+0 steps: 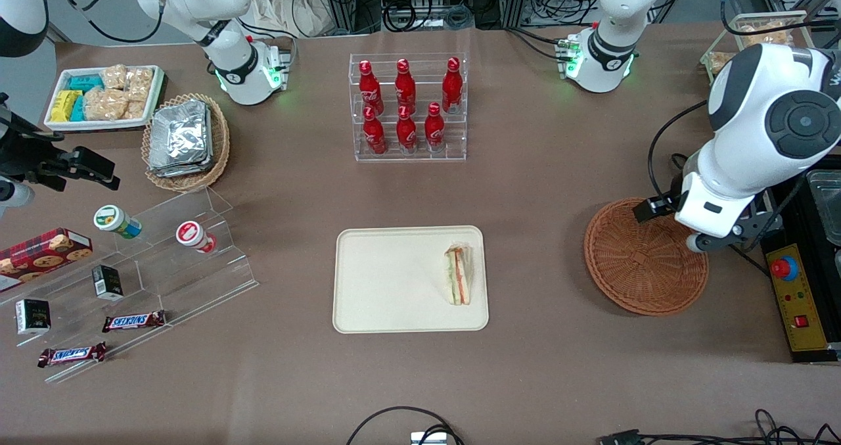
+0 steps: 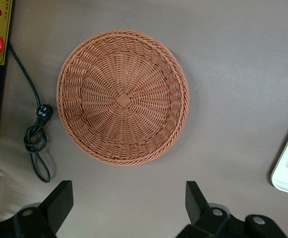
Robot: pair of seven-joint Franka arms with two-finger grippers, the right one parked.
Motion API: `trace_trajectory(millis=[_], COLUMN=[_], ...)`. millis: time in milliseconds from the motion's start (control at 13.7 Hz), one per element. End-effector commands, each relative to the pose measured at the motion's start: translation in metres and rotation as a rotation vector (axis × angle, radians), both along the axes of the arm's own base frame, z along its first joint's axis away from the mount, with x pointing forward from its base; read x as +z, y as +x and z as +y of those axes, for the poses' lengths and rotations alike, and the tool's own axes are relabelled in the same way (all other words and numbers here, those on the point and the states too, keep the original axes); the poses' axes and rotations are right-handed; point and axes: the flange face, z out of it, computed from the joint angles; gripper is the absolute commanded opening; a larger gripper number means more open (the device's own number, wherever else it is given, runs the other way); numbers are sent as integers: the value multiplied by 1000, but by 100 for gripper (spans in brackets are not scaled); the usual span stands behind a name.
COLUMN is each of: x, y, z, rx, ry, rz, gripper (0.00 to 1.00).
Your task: Place sandwich from basket to tray
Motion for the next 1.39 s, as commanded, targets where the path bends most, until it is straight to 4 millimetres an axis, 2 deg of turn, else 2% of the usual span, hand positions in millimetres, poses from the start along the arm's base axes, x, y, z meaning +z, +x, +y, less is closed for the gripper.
trace_trajectory(millis=[0, 73, 220, 366, 512, 732, 878, 1171, 1317], x=[2, -1, -8, -7, 0, 12, 17, 26, 24], y=[0, -2, 0, -1, -4, -14, -21, -5, 9], z=[0, -2, 5, 10, 25, 65, 68, 79, 74], rx=[-5, -17, -58, -109, -175, -242, -300, -287, -295], ry=[-17, -12, 14, 23, -19, -81, -85, -81, -88], rz=[11, 24, 48, 66, 78, 82, 83, 55, 57], gripper=[100, 100, 100, 100, 100, 100, 100, 100, 100])
